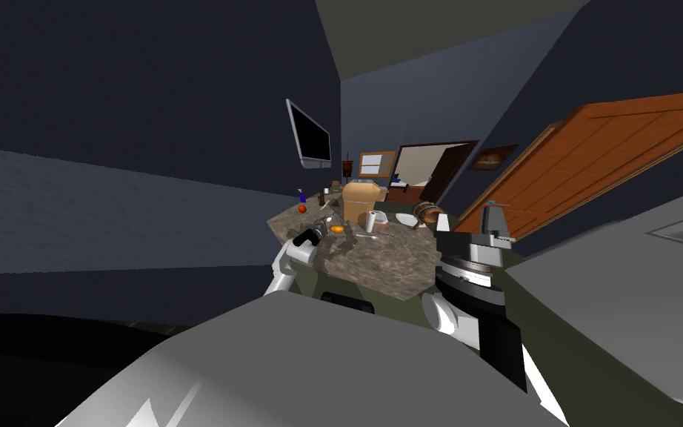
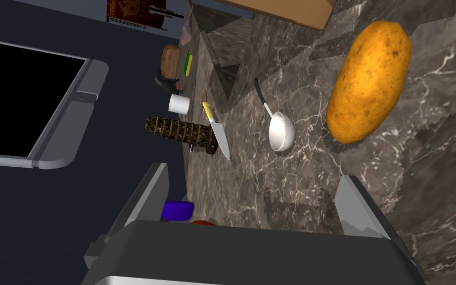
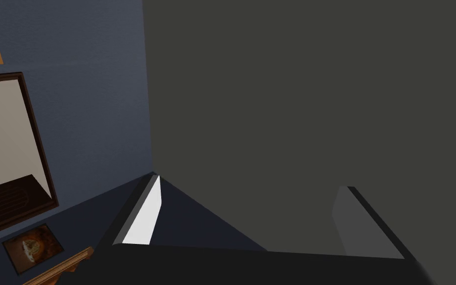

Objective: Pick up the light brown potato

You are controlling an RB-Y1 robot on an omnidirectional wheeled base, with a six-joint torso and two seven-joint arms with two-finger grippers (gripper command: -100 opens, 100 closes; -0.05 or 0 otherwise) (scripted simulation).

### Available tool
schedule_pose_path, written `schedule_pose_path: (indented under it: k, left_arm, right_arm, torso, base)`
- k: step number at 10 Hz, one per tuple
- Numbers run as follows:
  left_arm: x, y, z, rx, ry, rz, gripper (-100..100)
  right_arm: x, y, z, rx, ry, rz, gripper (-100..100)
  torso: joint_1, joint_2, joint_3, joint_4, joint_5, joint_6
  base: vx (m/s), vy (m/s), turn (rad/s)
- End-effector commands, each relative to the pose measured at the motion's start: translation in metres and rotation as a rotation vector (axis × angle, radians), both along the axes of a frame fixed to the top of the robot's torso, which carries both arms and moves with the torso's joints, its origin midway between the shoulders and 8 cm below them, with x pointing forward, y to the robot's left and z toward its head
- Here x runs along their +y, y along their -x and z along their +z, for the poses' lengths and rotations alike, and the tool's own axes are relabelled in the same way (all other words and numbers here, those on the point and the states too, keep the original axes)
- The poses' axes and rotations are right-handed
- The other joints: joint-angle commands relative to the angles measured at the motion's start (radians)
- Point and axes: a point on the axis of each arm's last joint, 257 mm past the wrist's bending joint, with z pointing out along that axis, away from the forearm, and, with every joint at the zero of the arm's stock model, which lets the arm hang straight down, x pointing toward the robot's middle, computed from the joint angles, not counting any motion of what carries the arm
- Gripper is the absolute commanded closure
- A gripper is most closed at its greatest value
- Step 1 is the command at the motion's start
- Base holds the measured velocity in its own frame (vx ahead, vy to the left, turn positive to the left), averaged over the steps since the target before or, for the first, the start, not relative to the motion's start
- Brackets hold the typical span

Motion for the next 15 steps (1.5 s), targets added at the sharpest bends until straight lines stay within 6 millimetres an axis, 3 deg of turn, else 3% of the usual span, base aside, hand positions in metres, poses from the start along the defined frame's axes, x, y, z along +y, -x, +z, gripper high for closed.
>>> schedule_pose_path:
  k: [1, 15]
  left_arm:
    - [-0.002, -0.001, -0.005, 0.036, 0.005, 0.005, -100]
    - [0.001, 0.025, -0.061, 0.348, -0.004, 0.06, -100]
  right_arm:
    - [0.0, 0.0, 0.0, 0.0, 0.0, 0.0, 0]
    - [0.0, 0.0, 0.0, 0.0, 0.0, 0.0, 0]
  torso:
    - [0.0, 0.0, 0.0, 0.0, 0.0, 0.0]
    - [-0.001, -0.001, -0.001, 0.0, 0.0, 0.0]
  base:
    - [0.024, 0.027, -0.157]
    - [0.03, 0.021, -0.112]
